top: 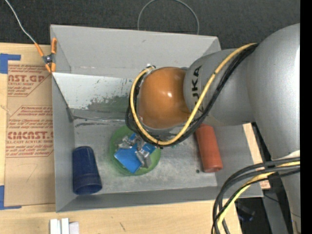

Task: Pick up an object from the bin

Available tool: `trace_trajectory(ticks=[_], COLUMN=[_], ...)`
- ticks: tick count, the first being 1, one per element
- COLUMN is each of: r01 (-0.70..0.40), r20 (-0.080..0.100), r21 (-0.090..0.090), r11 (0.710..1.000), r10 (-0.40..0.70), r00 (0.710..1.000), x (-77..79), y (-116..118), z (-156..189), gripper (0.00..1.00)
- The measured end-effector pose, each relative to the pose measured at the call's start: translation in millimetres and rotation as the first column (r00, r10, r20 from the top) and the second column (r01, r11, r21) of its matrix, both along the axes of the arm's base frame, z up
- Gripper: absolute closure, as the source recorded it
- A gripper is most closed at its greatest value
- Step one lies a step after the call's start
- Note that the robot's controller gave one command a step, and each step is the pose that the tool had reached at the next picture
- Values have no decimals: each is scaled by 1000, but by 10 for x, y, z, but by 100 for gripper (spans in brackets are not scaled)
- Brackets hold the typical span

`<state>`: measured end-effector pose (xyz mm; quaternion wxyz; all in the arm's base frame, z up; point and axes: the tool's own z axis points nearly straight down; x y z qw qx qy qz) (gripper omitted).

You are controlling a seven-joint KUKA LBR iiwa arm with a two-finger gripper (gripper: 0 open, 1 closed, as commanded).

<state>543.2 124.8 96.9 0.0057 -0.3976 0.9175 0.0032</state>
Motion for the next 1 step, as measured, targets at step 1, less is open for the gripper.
trace_trajectory(ticks=[1], r01=[0], r20=[0], r21=[0], r11=[1000], r10=[0], r00=[1000], x=[0], y=[0], z=[0], gripper=[100])
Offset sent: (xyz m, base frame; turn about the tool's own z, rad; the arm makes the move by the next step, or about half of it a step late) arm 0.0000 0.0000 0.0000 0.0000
